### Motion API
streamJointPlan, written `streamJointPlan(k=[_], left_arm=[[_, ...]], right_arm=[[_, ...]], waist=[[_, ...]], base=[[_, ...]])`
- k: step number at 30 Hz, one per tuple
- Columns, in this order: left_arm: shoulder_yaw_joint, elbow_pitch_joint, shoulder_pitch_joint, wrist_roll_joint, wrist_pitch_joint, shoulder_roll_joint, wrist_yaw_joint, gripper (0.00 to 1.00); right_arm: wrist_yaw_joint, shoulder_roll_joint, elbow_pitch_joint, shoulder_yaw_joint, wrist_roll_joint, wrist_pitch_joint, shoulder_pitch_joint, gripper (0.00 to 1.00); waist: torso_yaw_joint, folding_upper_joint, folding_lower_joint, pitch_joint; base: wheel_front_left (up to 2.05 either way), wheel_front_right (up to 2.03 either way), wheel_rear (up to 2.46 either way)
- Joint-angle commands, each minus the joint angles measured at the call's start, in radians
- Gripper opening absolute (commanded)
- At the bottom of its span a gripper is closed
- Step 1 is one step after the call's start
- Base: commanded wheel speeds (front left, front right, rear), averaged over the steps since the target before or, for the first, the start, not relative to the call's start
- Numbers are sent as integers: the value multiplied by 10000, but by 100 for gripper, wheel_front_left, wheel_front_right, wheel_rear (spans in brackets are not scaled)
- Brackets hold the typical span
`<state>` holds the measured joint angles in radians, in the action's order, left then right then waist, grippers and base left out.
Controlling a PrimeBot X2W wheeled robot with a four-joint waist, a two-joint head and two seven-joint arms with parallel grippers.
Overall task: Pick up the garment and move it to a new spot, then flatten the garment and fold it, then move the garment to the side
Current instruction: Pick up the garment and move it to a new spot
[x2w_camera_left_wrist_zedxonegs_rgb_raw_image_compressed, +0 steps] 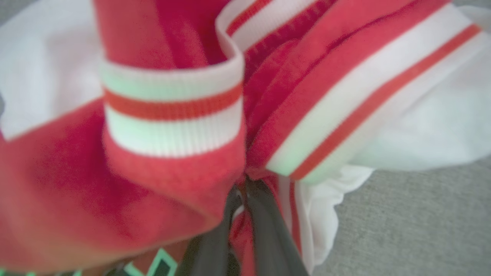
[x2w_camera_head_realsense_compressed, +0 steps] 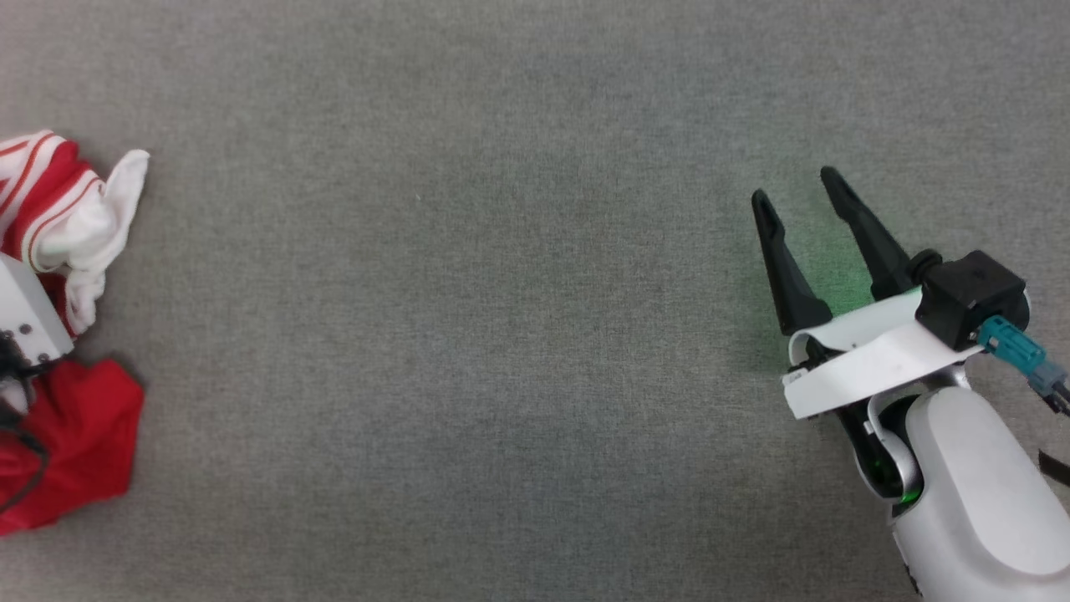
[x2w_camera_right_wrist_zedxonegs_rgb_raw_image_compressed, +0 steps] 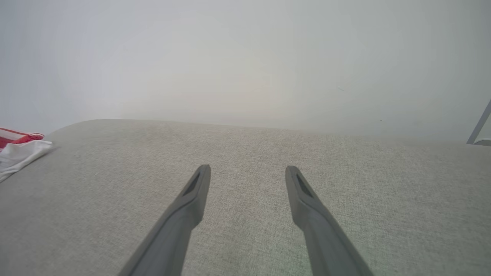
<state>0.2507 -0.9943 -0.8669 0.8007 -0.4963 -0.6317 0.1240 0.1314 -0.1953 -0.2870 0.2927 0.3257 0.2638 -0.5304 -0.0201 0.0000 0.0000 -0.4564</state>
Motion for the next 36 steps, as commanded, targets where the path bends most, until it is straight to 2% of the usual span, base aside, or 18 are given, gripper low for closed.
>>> streamJointPlan(k=[1, 5, 8, 17, 23, 25, 26, 27, 28, 31, 36], left_arm=[[520, 185, 522, 276, 94, 1070, 121, 0], [827, 1151, 205, 771, 572, 642, 109, 0], [987, 2094, 70, 1489, 541, 220, 49, 0], [2053, 5404, 86, 2918, -279, 366, 60, 0], [2583, 7425, -152, 3665, -1161, 940, 57, 0], [2862, 8077, -378, 3905, -1584, 1487, -107, 0], [2862, 8077, -378, 3905, -1584, 1487, -107, 0], [3147, 8242, -636, 3808, -1804, 1806, -204, 0], [3147, 8242, -636, 3808, -1804, 1806, -204, 0], [3608, 7921, -965, 3604, -1988, 2446, -391, 0], [4254, 6399, -1525, 3180, -1870, 3430, -339, 0]], right_arm=[[-14, 93, -40, -68, 78, 8, 189, 100], [-14, 277, -168, -146, 191, 8, 521, 100], [-14, 455, -235, -205, 255, 8, 776, 100], [-14, 829, -180, -616, 491, 8, 1389, 100], [-14, 1072, -27, -1049, 600, 8, 1673, 100], [-14, 1189, 133, -1350, 681, 8, 1748, 100], [-14, 1189, 133, -1350, 681, 8, 1748, 100], [-14, 1267, 265, -1574, 765, 8, 1734, 100], [-14, 1267, 265, -1574, 765, 8, 1734, 100], [-14, 1355, 435, -1824, 887, 8, 1689, 100], [-12, 1449, 605, -2117, 1219, 8, 1622, 100]], waist=[[280, 0, 0, 699], [406, 0, 0, 1433], [394, 0, 0, 1900], [-184, 0, 0, 2449], [-1140, 0, 0, 2343], [-1684, 0, 0, 2117], [-1684, 0, 0, 2117], [-2069, 0, 0, 1904], [-2069, 0, 0, 1904], [-2681, 0, 0, 1544], [-3655, 0, 0, 942]], base=[[0, 0, 0], [0, 0, 0], [0, 0, 0], [0, 0, 0], [0, 0, 0], [0, 0, 0], [0, 0, 0], [0, 0, 0], [0, 0, 0], [0, 0, 0], [0, 0, 0]])
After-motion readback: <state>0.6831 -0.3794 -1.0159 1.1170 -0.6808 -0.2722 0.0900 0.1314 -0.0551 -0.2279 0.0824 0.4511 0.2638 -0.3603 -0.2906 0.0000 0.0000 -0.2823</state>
